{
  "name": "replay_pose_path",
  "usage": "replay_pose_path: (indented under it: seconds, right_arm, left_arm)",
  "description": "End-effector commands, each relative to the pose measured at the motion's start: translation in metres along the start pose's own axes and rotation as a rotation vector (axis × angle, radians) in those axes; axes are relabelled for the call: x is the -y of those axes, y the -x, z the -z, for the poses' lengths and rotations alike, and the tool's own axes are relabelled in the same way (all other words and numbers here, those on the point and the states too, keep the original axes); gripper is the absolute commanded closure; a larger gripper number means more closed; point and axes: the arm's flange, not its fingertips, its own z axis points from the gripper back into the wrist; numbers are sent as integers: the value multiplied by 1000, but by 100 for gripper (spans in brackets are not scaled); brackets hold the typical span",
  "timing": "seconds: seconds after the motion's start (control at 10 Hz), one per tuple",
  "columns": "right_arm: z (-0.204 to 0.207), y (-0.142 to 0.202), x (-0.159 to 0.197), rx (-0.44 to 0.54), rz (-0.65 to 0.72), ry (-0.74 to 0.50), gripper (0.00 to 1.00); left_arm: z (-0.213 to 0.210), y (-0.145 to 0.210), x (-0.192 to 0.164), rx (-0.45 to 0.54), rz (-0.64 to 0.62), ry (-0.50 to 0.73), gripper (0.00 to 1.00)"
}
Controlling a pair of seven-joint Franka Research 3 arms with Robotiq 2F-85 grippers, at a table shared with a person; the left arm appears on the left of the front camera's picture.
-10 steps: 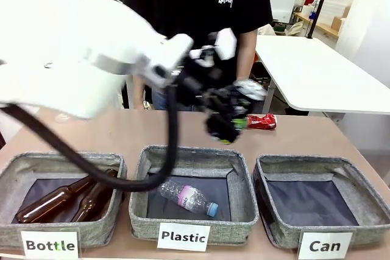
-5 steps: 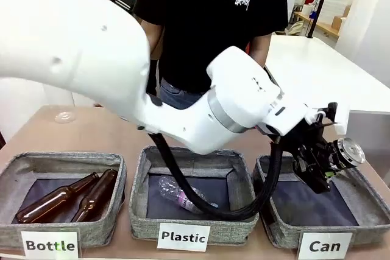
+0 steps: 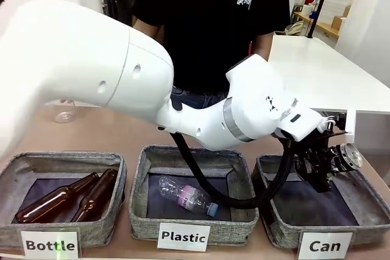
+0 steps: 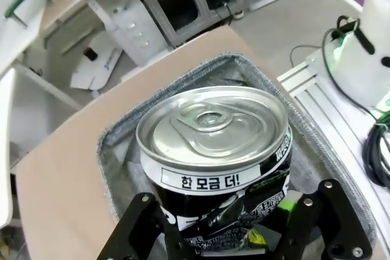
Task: Sort the can waste into the basket.
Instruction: Pick up the can waste from the table and place it in the right Fabric basket.
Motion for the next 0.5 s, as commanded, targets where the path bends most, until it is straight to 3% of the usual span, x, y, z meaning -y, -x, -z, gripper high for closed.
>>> replay_pose_path:
  seconds: [0.0, 0.2, 0.3, 0.4]
  right_arm:
    - [9, 0, -11, -17, -5, 16, 0]
    - [9, 0, -11, -17, -5, 16, 0]
    - [9, 0, -11, -17, -5, 16, 0]
    - [9, 0, -11, -17, -5, 16, 0]
  left_arm:
    - [6, -11, -12, -3, -34, 37, 100]
    - [7, -11, -14, -16, -34, 22, 100]
    - [7, -11, -14, -23, -20, 28, 68]
    - [8, -12, -14, -33, -22, 31, 42]
